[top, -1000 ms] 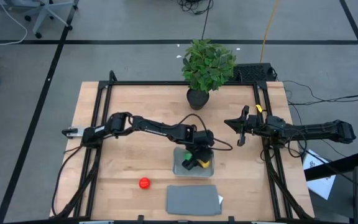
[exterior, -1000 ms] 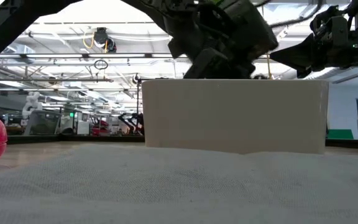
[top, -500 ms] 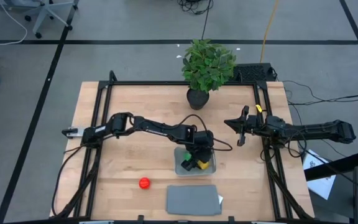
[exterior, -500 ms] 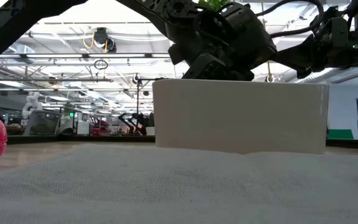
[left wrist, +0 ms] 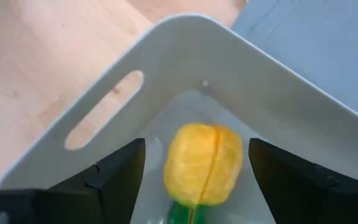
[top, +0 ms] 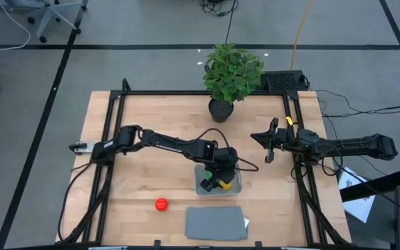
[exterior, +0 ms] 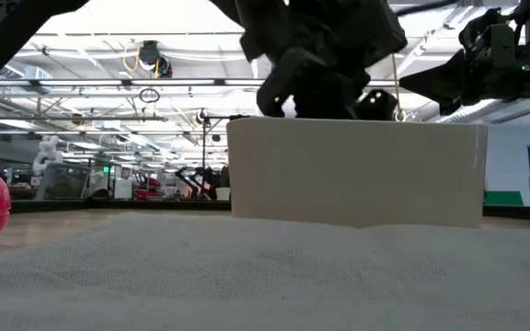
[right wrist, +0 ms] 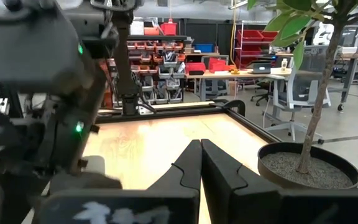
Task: Pick and placing Produce into tupperware
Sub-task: Put the tomato into the bin
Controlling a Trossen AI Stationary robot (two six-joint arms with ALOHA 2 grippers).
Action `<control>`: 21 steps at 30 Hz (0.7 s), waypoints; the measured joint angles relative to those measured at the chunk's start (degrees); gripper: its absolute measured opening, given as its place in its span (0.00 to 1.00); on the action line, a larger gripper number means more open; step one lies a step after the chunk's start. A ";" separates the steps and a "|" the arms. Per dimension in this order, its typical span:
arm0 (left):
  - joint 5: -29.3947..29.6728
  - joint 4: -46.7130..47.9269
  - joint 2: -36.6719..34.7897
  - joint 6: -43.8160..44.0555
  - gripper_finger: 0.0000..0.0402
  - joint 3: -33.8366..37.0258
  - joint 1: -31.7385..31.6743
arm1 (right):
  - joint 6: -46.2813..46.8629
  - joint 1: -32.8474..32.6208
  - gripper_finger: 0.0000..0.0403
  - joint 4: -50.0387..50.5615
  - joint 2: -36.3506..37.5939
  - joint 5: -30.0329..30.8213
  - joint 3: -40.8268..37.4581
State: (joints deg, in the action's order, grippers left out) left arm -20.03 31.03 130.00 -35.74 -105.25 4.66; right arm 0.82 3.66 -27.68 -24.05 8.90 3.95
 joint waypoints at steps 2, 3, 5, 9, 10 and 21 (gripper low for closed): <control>0.90 1.73 -1.19 -0.03 0.73 0.00 -0.01 | 0.00 0.00 0.00 0.01 0.00 0.00 0.00; 1.66 2.22 -1.91 -0.08 0.73 0.00 -0.04 | 0.00 0.00 0.00 0.03 0.00 0.00 0.00; 3.40 3.26 -3.38 -0.10 0.73 0.00 -0.07 | 0.02 0.00 0.00 0.04 0.00 0.00 0.00; 8.06 4.85 -6.05 -0.21 0.72 0.00 -0.23 | 0.00 0.00 0.00 0.04 0.00 0.00 0.00; 8.76 5.17 -6.57 -0.27 0.70 0.00 -0.34 | 0.00 0.00 0.00 0.04 0.00 0.00 0.00; 11.32 10.42 -12.08 3.21 0.17 -0.07 -2.59 | 0.00 0.00 0.00 0.06 0.00 0.00 0.00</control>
State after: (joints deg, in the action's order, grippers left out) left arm -8.71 41.45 117.91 -32.53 -105.32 2.08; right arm 0.82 3.66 -27.61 -24.05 8.91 3.95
